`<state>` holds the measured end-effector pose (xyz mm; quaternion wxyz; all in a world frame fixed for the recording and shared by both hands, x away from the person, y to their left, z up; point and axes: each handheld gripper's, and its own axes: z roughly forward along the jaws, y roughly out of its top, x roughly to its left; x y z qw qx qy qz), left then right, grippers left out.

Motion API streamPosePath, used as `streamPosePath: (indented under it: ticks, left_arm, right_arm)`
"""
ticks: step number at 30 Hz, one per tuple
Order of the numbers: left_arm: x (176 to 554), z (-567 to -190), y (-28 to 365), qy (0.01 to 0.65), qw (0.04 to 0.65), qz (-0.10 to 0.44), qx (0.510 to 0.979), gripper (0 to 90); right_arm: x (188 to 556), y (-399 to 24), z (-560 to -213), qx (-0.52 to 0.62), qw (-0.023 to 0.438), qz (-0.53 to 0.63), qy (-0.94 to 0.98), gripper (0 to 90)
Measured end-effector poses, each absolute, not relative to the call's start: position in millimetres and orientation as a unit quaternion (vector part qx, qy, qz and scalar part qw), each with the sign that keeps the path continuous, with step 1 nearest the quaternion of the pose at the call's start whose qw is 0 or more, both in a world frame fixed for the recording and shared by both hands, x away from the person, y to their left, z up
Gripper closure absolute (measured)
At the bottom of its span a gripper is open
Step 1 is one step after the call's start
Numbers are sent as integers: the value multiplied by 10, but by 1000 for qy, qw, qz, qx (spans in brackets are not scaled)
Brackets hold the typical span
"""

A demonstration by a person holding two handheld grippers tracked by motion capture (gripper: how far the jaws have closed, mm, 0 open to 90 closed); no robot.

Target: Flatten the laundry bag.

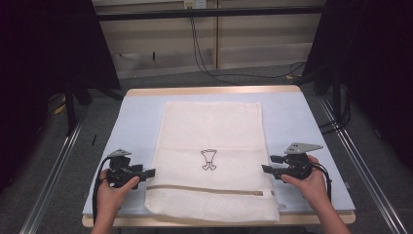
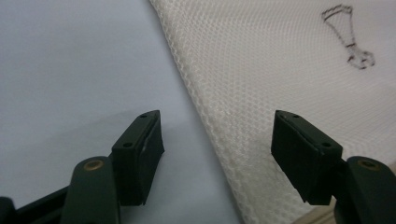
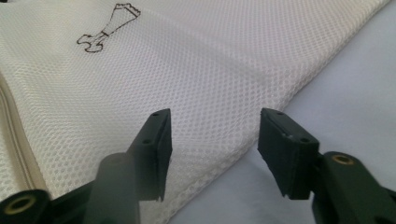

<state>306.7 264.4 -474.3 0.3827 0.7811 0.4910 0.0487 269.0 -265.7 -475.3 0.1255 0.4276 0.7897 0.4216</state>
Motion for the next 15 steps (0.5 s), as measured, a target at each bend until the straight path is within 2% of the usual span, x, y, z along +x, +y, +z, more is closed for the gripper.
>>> streamPosePath:
  ticks: [3, 7, 11, 15]
  left_arm:
    - [3067, -4732, 2611, 493, 376, 55, 782, 349]
    - [3051, -4738, 2533, 473, 359, 92, 800, 376]
    - [3048, -4738, 2503, 476, 366, 78, 796, 413]
    - [3038, -4726, 2441, 467, 361, 64, 805, 496]
  right_arm:
    - [2660, -2602, -4767, 441, 136, 409, 787, 420]
    - [2621, -2535, -4804, 438, 130, 357, 815, 456]
    - [2599, -2514, -4801, 441, 136, 350, 815, 481]
    - [2588, -2527, -4806, 439, 125, 363, 813, 602]
